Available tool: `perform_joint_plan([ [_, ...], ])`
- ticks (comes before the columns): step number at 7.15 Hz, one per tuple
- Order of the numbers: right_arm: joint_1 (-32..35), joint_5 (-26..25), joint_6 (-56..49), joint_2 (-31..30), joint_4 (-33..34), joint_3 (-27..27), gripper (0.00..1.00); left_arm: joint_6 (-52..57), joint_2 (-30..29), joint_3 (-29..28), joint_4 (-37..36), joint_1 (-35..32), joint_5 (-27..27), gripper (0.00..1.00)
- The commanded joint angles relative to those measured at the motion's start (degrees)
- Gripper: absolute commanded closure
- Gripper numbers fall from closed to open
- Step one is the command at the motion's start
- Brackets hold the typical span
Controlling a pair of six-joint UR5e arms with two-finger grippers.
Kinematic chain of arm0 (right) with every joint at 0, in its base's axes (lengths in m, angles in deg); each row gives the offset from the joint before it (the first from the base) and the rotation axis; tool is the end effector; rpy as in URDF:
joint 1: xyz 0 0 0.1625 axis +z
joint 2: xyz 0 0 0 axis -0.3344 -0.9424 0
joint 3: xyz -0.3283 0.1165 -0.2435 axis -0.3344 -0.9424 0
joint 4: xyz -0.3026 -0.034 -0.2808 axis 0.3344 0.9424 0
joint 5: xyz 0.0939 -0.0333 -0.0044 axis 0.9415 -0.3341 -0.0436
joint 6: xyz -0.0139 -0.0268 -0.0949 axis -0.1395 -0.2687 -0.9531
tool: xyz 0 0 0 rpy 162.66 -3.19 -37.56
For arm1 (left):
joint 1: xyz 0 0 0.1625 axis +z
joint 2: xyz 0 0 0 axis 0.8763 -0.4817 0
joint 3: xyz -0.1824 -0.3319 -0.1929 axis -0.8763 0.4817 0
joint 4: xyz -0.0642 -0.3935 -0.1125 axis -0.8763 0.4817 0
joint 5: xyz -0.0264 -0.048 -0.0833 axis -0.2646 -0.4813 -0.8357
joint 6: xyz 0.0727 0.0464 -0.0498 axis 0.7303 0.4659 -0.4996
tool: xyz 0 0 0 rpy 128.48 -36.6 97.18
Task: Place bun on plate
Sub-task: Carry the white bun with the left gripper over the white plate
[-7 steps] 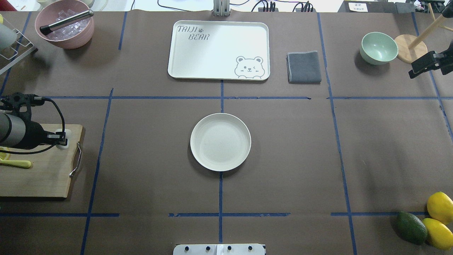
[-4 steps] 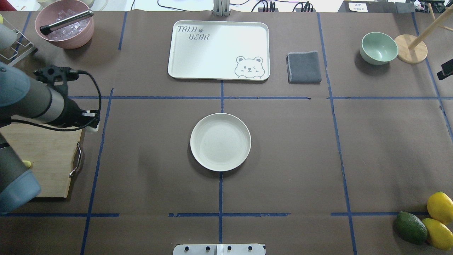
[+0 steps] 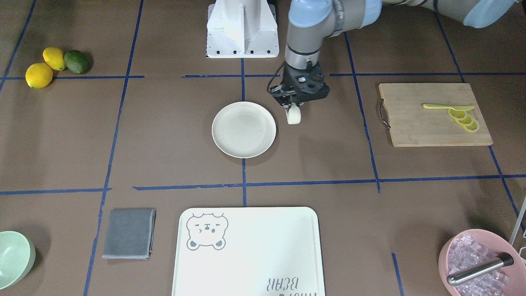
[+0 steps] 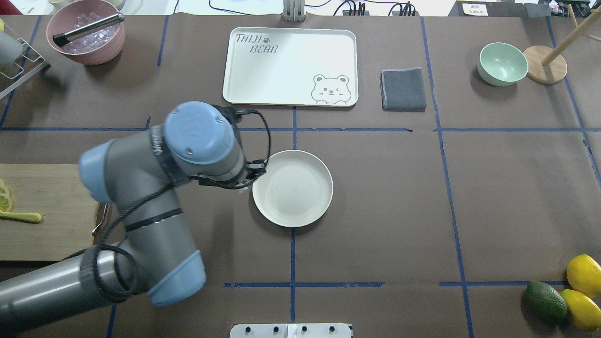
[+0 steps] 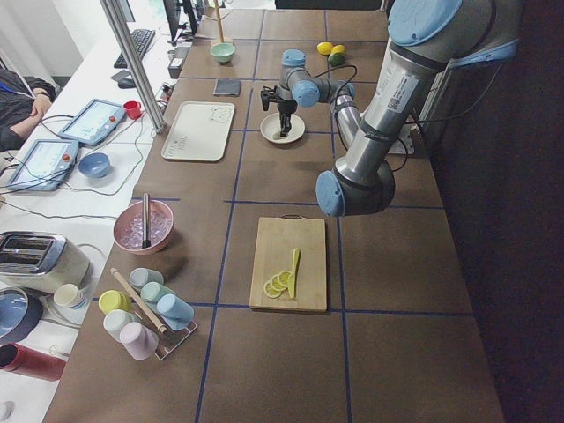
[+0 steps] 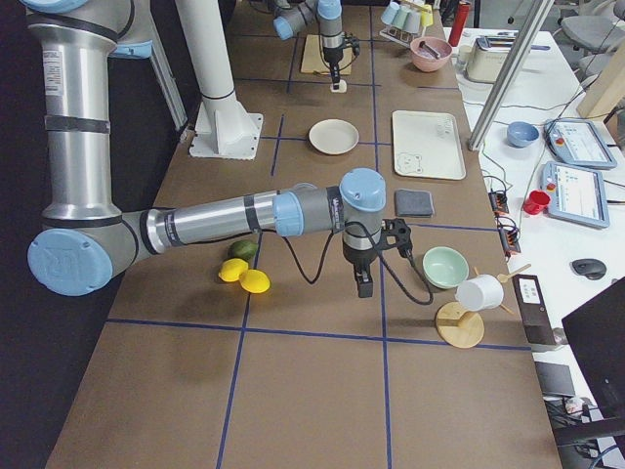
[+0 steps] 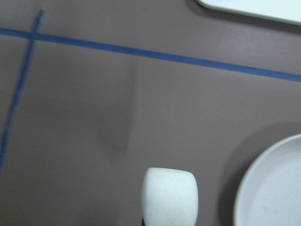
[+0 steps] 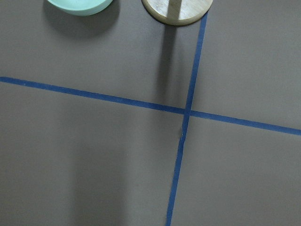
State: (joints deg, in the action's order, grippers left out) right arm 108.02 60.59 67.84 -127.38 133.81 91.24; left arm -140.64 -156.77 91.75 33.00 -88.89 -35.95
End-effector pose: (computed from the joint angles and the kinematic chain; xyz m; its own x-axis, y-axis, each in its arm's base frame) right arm 0.0525 -0.4787 0.5809 0.7243 -0.1655 0.6693 0.0676 0.9831 0.1698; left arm 0.5261 -0.4044 0.1795 0.6685 -0.1943 -0.7178 0.2400 0.9700 -0.0391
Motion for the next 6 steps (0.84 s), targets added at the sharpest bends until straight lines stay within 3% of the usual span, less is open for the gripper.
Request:
perform_joint_plan([
  [1,1.1,0.9,-1.0,-0.1,-0.1,-1.1,0.00,-2.1,-6.2,-9.3,5.5,3.7,3.1,0.71],
  [6,1.1,1.0,-1.0,-0.1,-0.1,-0.9,0.00,-1.8,-11.4,-18.7,10.6,5.0,3.2,0.67],
])
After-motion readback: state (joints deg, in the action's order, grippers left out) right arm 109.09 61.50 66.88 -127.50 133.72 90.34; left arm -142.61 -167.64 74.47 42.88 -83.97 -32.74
